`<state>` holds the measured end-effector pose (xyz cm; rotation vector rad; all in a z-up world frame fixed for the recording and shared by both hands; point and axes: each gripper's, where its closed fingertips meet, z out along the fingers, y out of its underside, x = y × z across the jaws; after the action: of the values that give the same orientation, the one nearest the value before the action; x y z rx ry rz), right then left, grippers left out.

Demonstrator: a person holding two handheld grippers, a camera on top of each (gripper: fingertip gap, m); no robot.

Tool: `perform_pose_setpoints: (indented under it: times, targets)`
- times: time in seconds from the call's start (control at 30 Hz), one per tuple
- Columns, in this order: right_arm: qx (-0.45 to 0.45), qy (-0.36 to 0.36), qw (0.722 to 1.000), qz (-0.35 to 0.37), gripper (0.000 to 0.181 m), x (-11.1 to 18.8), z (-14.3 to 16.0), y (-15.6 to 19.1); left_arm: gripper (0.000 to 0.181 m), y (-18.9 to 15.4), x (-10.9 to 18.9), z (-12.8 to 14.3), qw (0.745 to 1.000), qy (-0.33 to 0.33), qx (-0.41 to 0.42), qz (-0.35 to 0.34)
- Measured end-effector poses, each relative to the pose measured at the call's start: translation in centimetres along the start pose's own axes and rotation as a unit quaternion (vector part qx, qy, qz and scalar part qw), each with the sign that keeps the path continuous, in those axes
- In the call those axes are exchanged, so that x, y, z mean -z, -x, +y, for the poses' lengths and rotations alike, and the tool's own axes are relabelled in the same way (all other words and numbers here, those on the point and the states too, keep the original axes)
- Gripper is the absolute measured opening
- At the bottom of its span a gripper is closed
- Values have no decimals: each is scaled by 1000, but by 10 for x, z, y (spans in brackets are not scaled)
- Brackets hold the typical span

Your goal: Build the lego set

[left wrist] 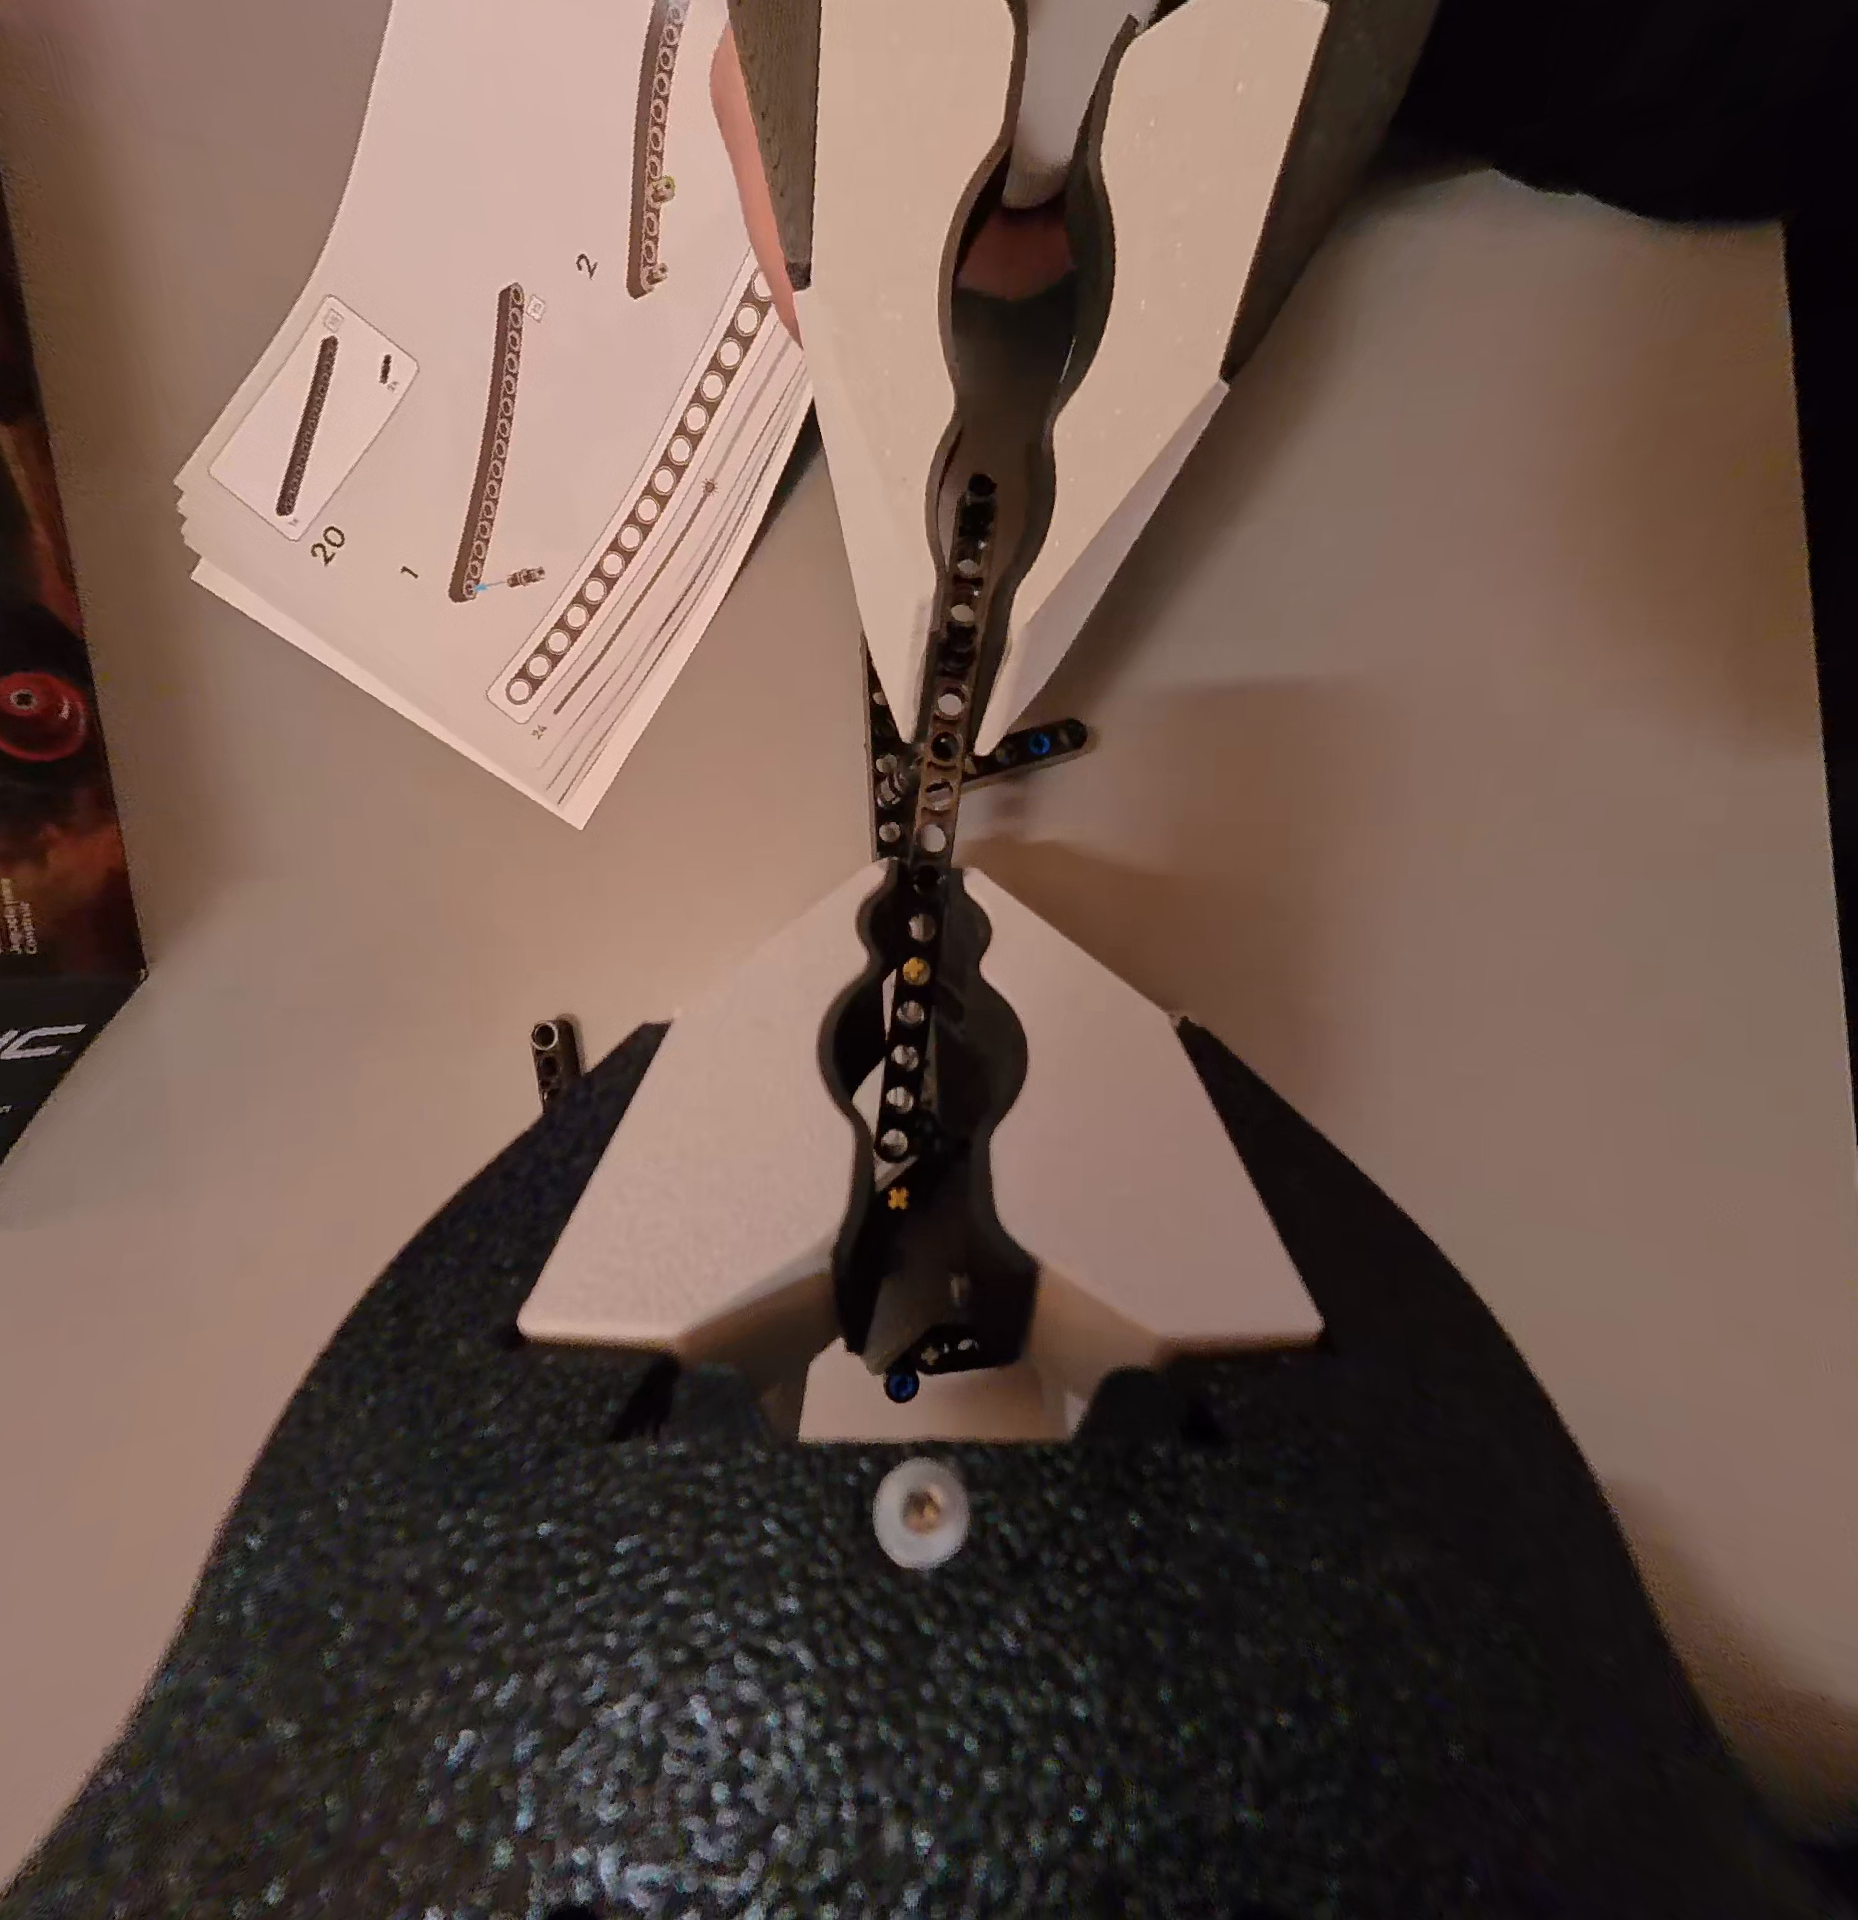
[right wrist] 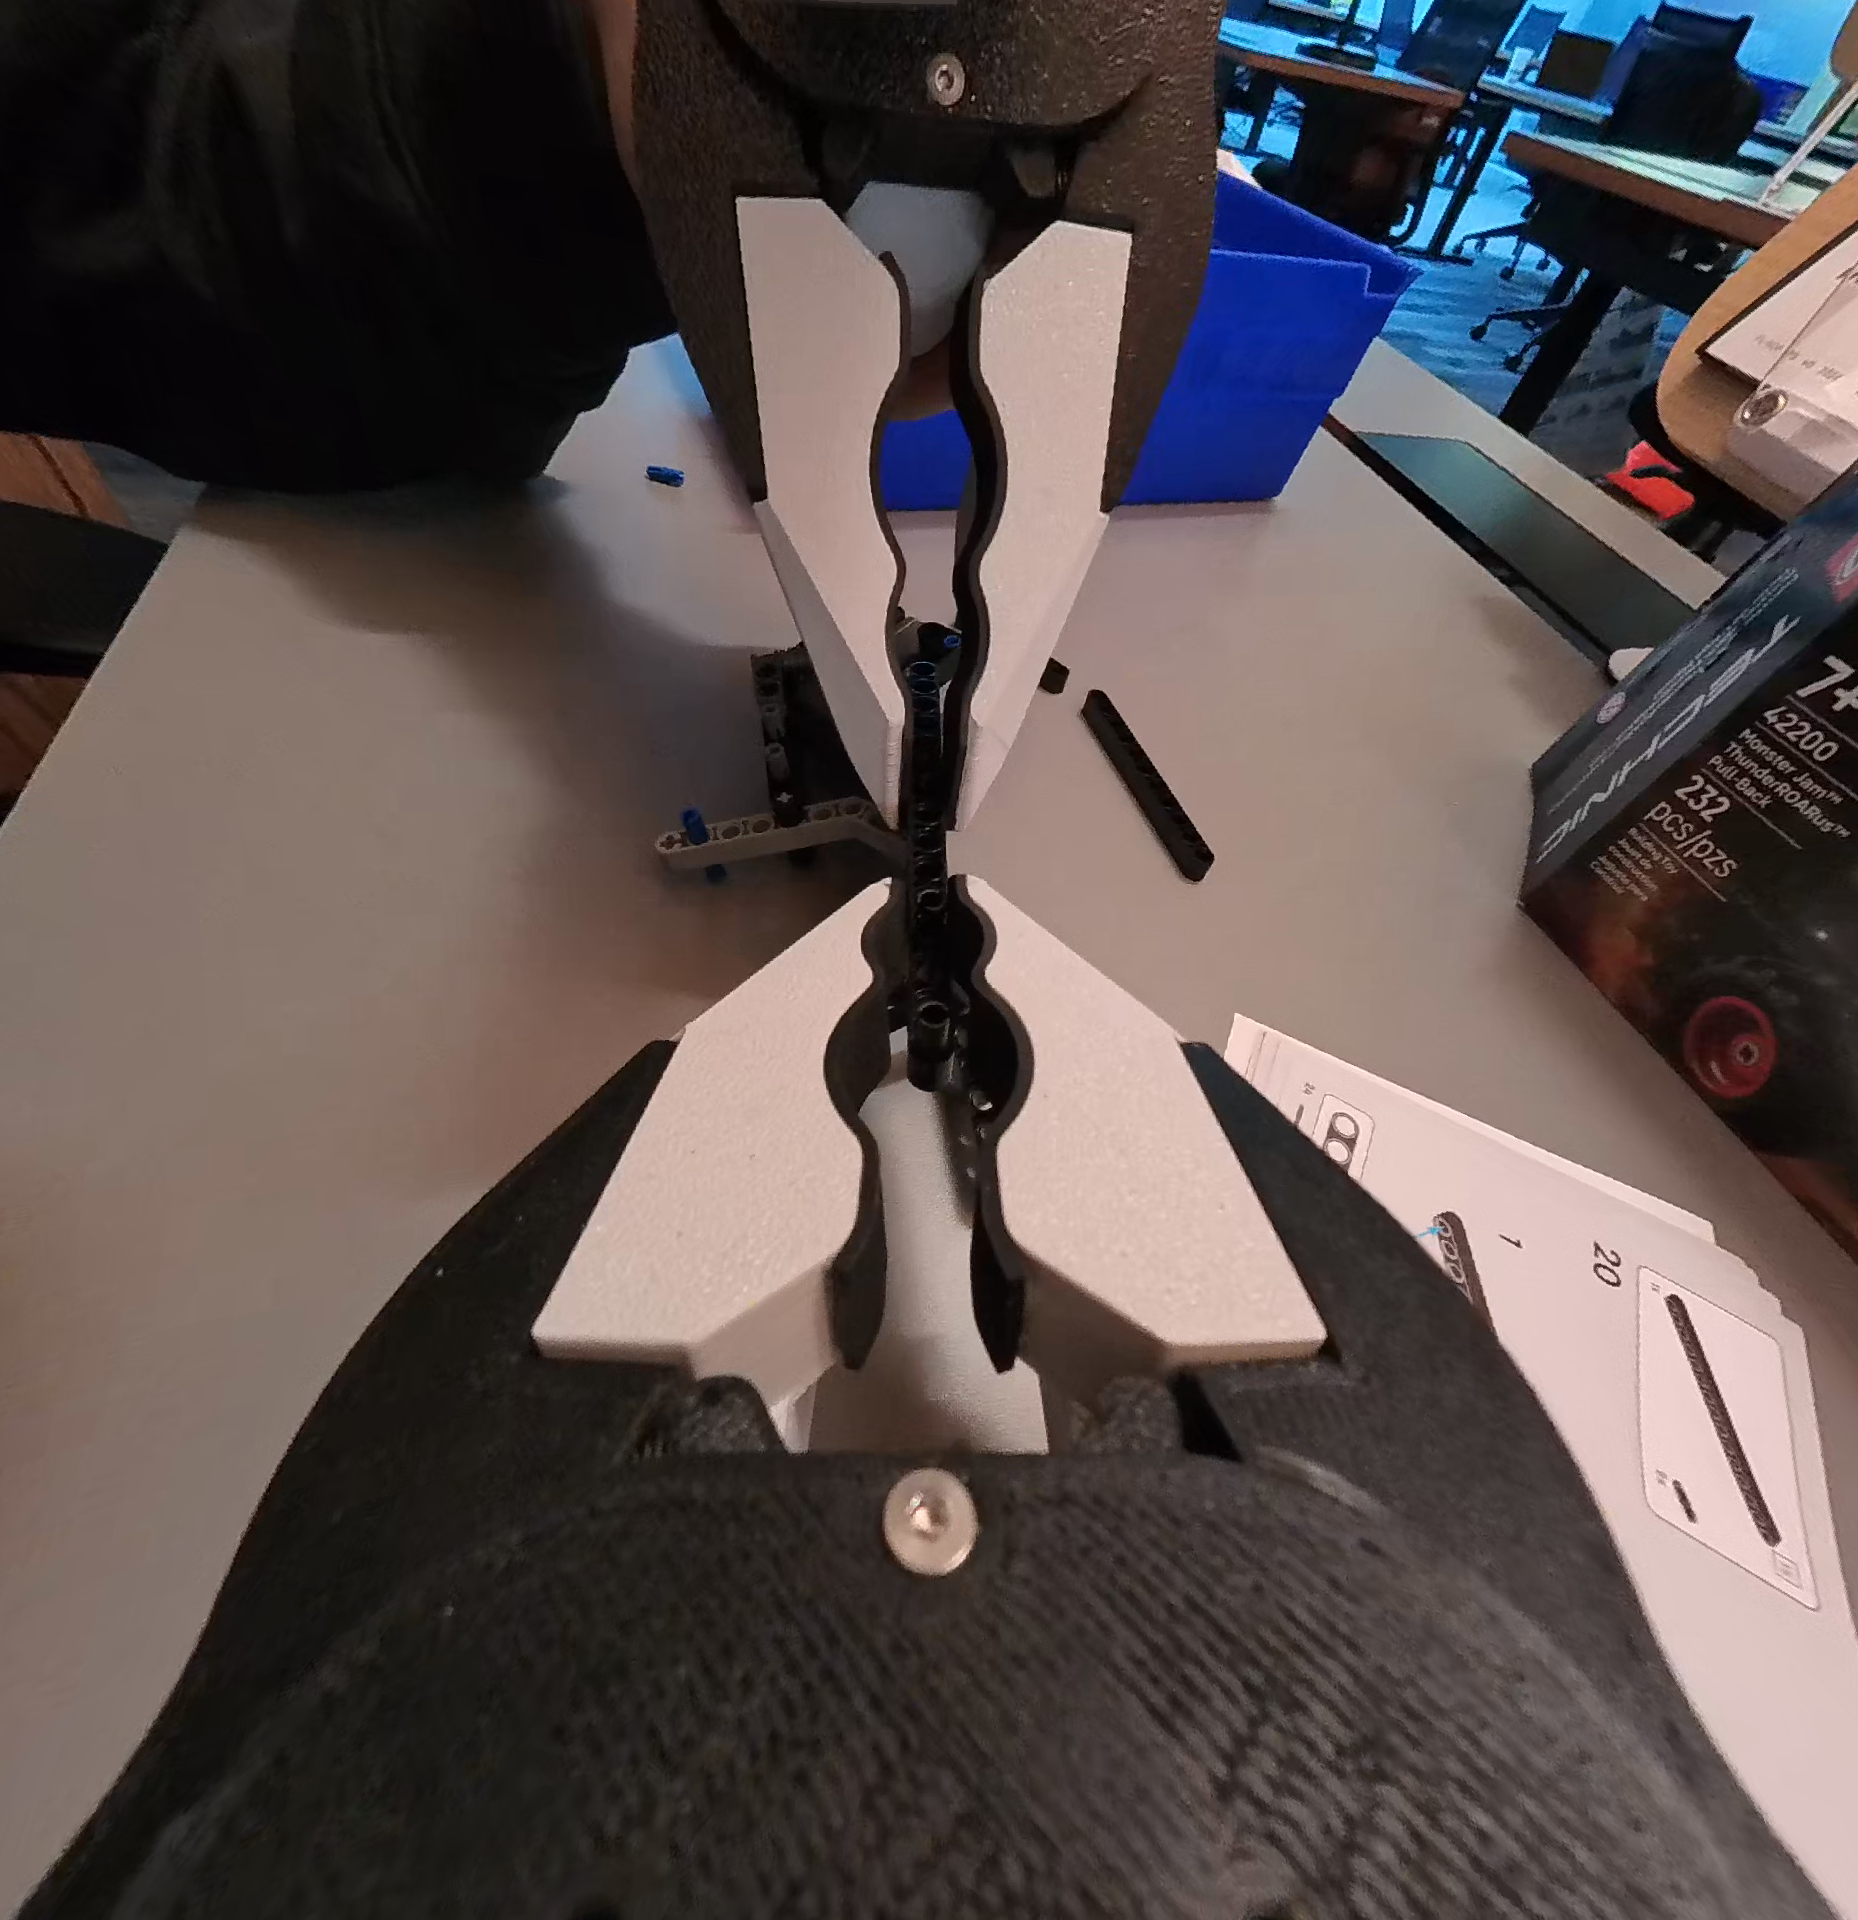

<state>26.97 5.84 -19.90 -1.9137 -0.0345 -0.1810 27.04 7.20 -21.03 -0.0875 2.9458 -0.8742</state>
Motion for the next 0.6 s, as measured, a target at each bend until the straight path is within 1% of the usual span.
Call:
perform_pose_setpoints:
  times: [0.17,0.43,0.6]
  targets:
    - [14,6,1000,20,8,0,0,-2,5,-1,0,0,1000,2,3,2]
    - [6,6,1000,5,5,-1,2,0,5,0,0,0,1000,-9,10,10]
    - [-5,9,1000,6,5,-4,2,-5,5,5,1,2,999,-21,23,15]
